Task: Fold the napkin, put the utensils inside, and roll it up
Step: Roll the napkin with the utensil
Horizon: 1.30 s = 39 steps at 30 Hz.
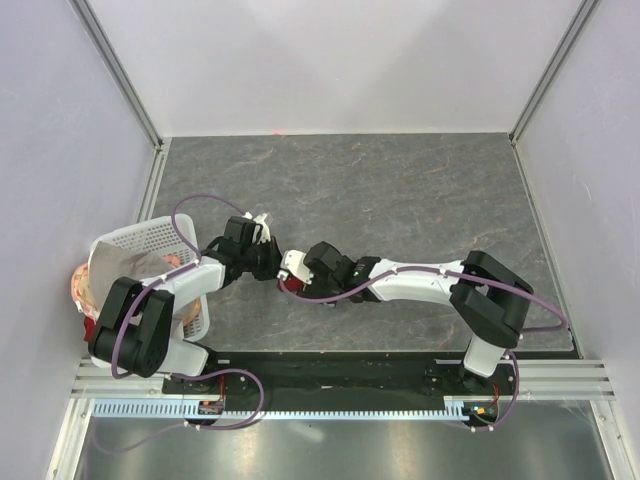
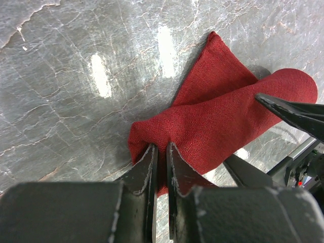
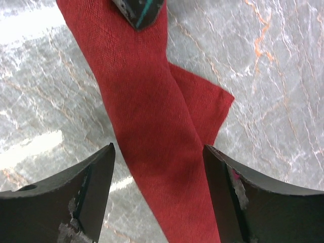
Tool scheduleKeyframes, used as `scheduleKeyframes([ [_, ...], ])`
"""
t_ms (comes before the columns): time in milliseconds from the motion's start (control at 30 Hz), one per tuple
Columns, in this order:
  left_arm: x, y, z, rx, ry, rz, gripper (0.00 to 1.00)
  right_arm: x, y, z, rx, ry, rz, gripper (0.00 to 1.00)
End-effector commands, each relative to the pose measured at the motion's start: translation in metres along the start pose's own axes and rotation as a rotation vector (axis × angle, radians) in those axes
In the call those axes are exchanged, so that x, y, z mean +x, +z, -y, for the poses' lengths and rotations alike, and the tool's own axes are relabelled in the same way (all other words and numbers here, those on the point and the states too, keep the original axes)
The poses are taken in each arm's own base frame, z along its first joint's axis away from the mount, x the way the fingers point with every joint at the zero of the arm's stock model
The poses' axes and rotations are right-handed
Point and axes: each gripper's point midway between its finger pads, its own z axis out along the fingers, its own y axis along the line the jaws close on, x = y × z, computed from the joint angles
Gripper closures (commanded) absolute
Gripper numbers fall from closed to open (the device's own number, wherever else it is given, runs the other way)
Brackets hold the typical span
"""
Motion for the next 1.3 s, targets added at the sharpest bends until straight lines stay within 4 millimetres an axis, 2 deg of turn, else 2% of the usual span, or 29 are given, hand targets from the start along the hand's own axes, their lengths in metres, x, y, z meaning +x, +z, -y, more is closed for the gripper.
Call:
scheduleKeyframes([
  [0, -0.001, 0.000, 0.004, 0.018, 0.045, -0.020, 0.87, -0.012, 0.010, 0.007, 0.000, -0.014, 0.021, 0.21],
  [200, -0.001, 0.000, 0.007, 0.037, 0.064, -0.029, 0.86, -0.006, 0.018, 0.011, -0.074, 0.040, 0.032, 0.23],
  [267, -0.002, 0.000, 0.009, 0.047, 0.072, -0.026, 0.82, -0.004, 0.018, 0.008, -0.118, 0.063, 0.031, 0.25],
  [300, -0.002, 0.000, 0.010, 0.052, 0.076, -0.025, 0.81, -0.006, 0.016, -0.001, -0.195, 0.086, 0.048, 0.27],
  [367, -0.005, -0.002, 0.013, 0.062, 0.086, -0.009, 0.74, -0.002, 0.014, -0.010, -0.266, 0.111, 0.034, 0.32],
  [400, -0.007, -0.002, 0.014, 0.064, 0.089, -0.002, 0.70, -0.001, 0.013, -0.012, -0.300, 0.129, 0.033, 0.39],
  [433, -0.011, -0.003, 0.014, 0.057, 0.091, 0.017, 0.58, -0.001, 0.011, -0.020, -0.350, 0.150, 0.035, 0.42],
  [533, -0.022, -0.010, 0.010, 0.012, 0.090, 0.082, 0.35, 0.013, 0.009, -0.030, -0.418, 0.210, -0.027, 0.54],
  [633, -0.031, -0.019, 0.004, -0.042, 0.087, 0.149, 0.24, 0.026, 0.010, -0.039, -0.481, 0.284, -0.078, 0.60],
  [733, -0.034, -0.028, 0.000, -0.075, 0.084, 0.202, 0.22, 0.034, 0.008, -0.043, -0.516, 0.344, -0.125, 0.62],
  [867, -0.027, -0.035, -0.008, -0.097, 0.082, 0.237, 0.22, 0.032, 0.003, -0.047, -0.583, 0.444, -0.147, 0.63],
  [1100, -0.019, -0.045, 0.014, 0.062, 0.138, 0.307, 0.22, 0.012, -0.006, -0.051, -0.783, 0.581, -0.095, 0.63],
  [1133, -0.019, -0.045, 0.019, 0.095, 0.151, 0.311, 0.22, 0.011, -0.003, -0.050, -0.805, 0.600, -0.094, 0.63],
  [1267, -0.013, -0.039, 0.020, 0.122, 0.154, 0.287, 0.25, 0.012, 0.003, -0.044, -0.865, 0.672, -0.087, 0.63],
])
